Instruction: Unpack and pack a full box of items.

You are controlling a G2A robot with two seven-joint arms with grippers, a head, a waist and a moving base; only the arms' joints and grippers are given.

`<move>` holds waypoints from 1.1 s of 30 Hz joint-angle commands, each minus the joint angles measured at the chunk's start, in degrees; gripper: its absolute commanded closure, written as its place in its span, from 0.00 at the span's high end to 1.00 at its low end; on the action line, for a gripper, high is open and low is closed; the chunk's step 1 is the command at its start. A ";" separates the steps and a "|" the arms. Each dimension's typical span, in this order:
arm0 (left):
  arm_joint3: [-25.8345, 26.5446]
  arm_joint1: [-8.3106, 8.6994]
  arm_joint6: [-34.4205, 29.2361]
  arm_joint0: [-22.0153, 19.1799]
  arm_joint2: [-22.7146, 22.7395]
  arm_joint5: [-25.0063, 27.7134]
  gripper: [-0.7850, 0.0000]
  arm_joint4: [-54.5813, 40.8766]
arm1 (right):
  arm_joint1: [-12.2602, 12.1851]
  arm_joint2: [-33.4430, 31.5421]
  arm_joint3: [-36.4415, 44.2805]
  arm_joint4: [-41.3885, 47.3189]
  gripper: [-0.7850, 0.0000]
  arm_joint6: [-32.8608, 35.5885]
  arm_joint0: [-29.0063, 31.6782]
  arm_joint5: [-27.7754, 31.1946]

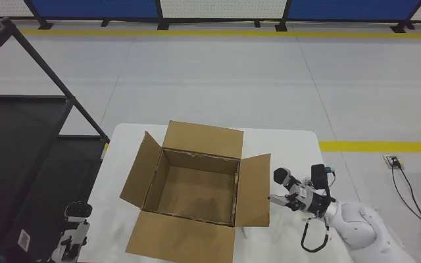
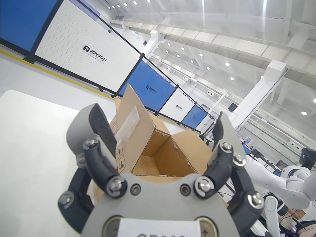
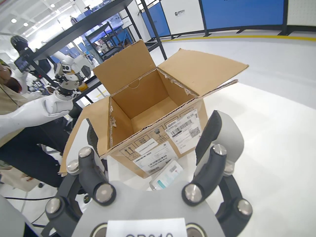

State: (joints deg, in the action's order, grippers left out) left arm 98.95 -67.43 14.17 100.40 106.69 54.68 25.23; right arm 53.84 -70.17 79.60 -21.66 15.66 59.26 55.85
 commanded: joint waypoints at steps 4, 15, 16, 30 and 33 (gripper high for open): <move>-0.47 -0.18 -0.27 -0.04 0.02 0.03 1.00 -0.11 | -0.90 4.57 -3.34 17.99 1.00 15.14 -3.89 2.15; 0.35 -0.55 -1.52 -0.41 -0.81 -0.13 1.00 0.80 | -2.11 8.04 -6.13 41.75 1.00 30.65 -4.59 2.15; 0.29 -0.57 -1.65 -0.42 -0.92 -0.15 1.00 0.93 | -2.41 8.10 -6.32 40.26 1.00 30.64 -4.61 2.15; 1.00 -1.12 -1.46 -0.31 -1.58 -0.17 1.00 2.32 | -3.65 9.77 -9.73 32.20 1.00 30.62 -5.59 2.15; 1.08 -1.25 -0.97 -0.06 -1.39 -0.11 1.00 2.38 | -3.52 10.20 -7.53 29.47 1.00 30.16 -5.25 0.71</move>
State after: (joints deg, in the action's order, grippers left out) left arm 100.04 -68.65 13.04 100.24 105.23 54.56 27.61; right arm 50.27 -60.15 71.22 8.93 45.91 53.94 56.84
